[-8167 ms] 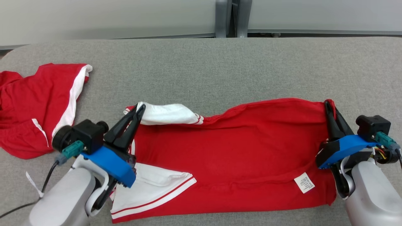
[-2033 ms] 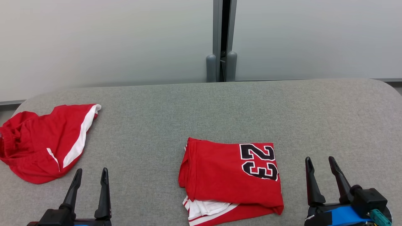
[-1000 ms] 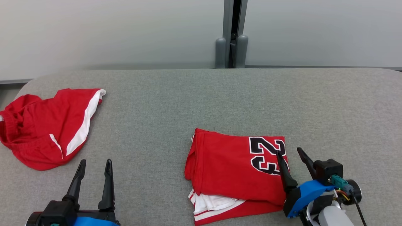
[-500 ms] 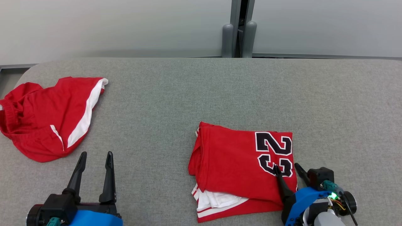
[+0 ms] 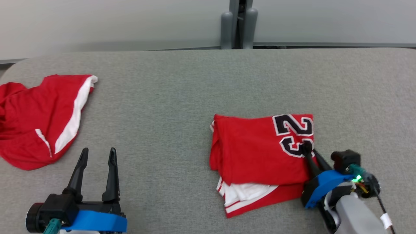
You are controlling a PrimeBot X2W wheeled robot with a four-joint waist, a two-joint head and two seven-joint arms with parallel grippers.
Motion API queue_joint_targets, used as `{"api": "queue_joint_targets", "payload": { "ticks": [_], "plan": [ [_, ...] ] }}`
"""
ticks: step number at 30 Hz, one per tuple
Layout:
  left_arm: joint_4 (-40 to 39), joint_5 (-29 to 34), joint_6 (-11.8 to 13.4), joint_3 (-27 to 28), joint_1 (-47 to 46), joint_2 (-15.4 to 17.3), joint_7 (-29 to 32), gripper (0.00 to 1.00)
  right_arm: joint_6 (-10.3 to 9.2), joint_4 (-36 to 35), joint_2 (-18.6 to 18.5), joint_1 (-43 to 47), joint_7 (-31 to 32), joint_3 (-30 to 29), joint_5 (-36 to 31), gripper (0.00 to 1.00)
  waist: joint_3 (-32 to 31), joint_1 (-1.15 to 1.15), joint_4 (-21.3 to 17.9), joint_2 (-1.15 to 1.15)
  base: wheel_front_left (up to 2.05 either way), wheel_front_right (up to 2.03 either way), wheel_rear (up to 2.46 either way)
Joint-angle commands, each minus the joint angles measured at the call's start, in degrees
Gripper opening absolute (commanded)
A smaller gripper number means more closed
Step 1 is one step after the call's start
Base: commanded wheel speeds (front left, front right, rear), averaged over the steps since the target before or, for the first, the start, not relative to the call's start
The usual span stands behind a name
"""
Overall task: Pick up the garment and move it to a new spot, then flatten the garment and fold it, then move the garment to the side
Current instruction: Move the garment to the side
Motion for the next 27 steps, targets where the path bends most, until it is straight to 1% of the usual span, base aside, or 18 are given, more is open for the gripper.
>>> {"api": "queue_joint_targets", "payload": {
  "ticks": [1,8,13,16,21,24,27],
  "plan": [
    [-0.4,-0.28,0.23,0.18,-1.06,0.19,-0.15,1.0,-0.05,-0.44,-0.85,-1.49,-0.36,-0.41,0.16,0.0,1.32,0.0,-1.38,0.0,0.0,0.0,0.0],
    [-1.48,0.53,-0.26,-0.19,-3.95,0.18,-0.16,1.0,-0.04,-2.26,-4.36,-4.0,-0.89,-3.99,-0.05,0.0,5.54,0.0,-6.6,0.0,0.0,0.0,0.0],
    [-2.44,1.81,-0.83,-0.16,-6.29,0.19,-0.16,1.0,-0.04,-3.61,-5.08,-4.58,-1.11,-6.81,0.2,0.0,8.14,0.0,-10.89,0.0,0.0,0.0,0.0],
    [-2.75,2.61,-1.26,-0.15,-7.78,0.21,-0.16,1.0,-0.04,-4.53,-5.19,-4.02,-1.22,-8.37,-0.09,0.0,9.12,0.0,-12.6,0.0,0.0,0.0,0.0],
    [-2.89,3.45,-1.86,-0.29,-9.57,0.21,-0.16,1.0,-0.04,-6.5,-5.01,-3.89,-1.26,-9.38,-0.8,0.0,9.97,0.0,-13.58,0.0,0.0,0.0,0.0],
    [-3.19,3.48,-1.98,-0.23,-9.93,0.21,-0.16,1.0,-0.04,-7.91,-4.58,-5.34,-1.26,-8.91,-1.17,0.0,10.19,0.0,-13.42,0.0,0.0,0.0,0.0],
    [-3.47,3.36,-2.1,0.09,-10.07,0.2,-0.16,1.0,-0.03,-8.86,-5.12,-7.66,-1.27,-8.16,-1.72,0.0,10.75,0.0,-12.93,0.0,0.0,0.0,0.0]
  ]
}}
